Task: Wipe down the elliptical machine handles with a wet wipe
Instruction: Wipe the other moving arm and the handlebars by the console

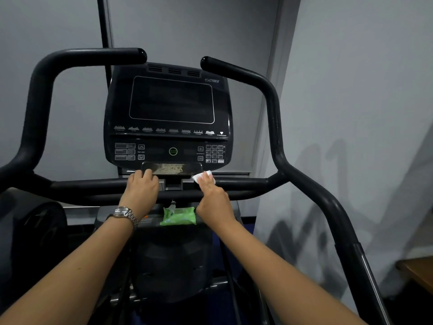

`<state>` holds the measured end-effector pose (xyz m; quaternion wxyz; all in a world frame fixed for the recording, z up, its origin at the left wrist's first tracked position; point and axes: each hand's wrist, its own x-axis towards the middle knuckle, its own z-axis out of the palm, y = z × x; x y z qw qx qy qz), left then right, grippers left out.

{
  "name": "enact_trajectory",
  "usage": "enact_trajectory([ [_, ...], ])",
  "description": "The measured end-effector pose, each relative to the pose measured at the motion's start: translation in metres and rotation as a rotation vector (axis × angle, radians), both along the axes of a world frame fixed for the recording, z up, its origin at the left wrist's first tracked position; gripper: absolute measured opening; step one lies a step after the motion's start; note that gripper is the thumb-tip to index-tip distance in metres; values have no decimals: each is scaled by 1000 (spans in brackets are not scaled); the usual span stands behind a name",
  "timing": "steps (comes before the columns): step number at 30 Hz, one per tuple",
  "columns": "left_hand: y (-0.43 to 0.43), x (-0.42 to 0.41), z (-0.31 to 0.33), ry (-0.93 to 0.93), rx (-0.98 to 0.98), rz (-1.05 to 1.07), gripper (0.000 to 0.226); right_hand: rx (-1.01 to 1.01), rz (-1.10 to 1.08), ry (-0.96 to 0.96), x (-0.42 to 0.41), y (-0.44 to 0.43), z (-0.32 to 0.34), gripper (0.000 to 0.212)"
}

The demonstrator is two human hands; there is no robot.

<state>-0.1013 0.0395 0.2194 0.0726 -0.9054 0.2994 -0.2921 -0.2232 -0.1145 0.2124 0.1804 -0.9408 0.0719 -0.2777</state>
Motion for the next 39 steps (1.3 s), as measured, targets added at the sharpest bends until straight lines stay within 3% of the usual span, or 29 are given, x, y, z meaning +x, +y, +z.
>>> enact_trajectory([
  [3,0,0,0,-1,7,3,21,-39,1,132,-5,-2,11,78],
  [6,1,0,-1,-10,-12,-2,20,-172,19,126,-3,-7,15,77],
  [11,-1,-1,0,-13,2,19,19,-243,-30,-81,5,-21,17,48],
  [19,-3,1,-5,-36,-49,23,11,-376,-18,-171,8,-29,18,19],
  [39,-7,1,-5,24,-97,16,23,-553,-420,-62,-47,-125,6,40],
])
